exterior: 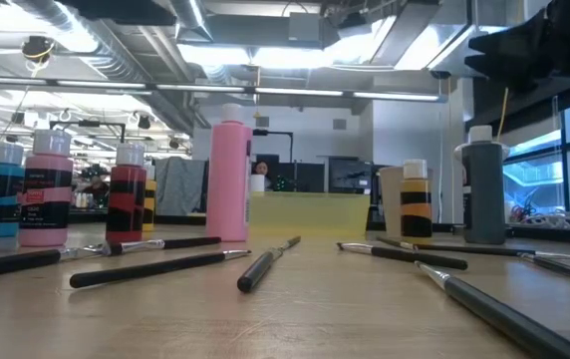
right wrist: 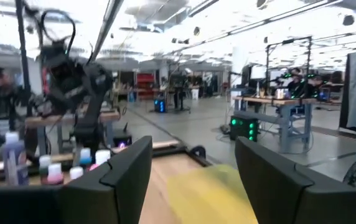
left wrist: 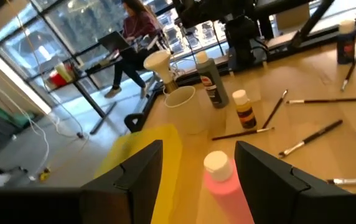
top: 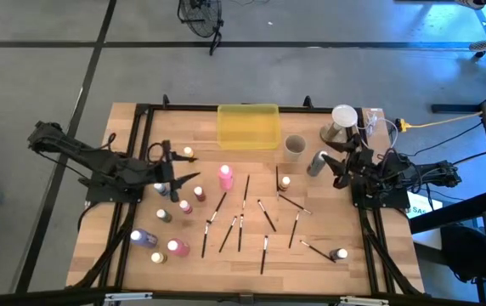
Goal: Pick & Place Paint Supplies
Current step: Put the large pink paint bottle into the yellow bin
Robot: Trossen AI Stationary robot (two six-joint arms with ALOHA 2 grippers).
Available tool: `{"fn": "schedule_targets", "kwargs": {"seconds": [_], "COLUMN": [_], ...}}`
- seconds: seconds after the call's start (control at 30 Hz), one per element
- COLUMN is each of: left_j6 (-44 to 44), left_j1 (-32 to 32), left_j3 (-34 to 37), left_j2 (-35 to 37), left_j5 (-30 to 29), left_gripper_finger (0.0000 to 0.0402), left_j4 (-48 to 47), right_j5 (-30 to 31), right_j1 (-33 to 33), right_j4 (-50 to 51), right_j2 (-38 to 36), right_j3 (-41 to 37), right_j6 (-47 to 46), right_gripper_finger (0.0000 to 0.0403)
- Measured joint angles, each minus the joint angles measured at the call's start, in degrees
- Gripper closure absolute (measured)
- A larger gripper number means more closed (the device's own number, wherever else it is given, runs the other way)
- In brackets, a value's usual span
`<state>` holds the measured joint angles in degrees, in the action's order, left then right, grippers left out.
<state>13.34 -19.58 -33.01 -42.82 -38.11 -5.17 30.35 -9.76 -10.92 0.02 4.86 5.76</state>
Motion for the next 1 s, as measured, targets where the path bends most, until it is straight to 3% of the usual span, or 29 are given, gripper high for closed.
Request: {"fn": "schedule_targets", "kwargs": {"seconds": [0.2, 0.4, 0.6, 0.77, 1.0], "left_j6": [-9.9, -24.5, -18.6, -15.8, -17.1], "left_j1": [5.7, 11.2, 13.9, 16.3, 18.4], "left_j3": [0.0, 0.9, 2.8, 3.4, 3.4], "left_j2": [-3.1, -7.8, -14.0, -19.8, -25.4], "left_j5": [11.1, 12.6, 13.3, 19.8, 20.5], "left_gripper_finger": [0.0206, 0.0206, 0.0206, 0.0206, 0.0206], "left_j4": [4.0, 4.0, 13.7, 22.0, 24.5], "right_j5": [-0.3, -0.3, -0.4, -0.4, -0.5], "right_j1": [0.0, 0.0, 0.0, 0.0, 0.0], "right_j4": [-4.2, -4.9, -5.0, -4.9, -4.8], "right_j2": [0.0, 0.0, 0.0, 0.0, 0.0], "right_j3": [0.0, 0.0, 0.0, 0.0, 0.0], "right_j6": [2.4, 3.9, 4.1, 4.5, 5.9], "right_gripper_finger": [0.0171, 0.0171, 0.0171, 0.0171, 0.0174]}}
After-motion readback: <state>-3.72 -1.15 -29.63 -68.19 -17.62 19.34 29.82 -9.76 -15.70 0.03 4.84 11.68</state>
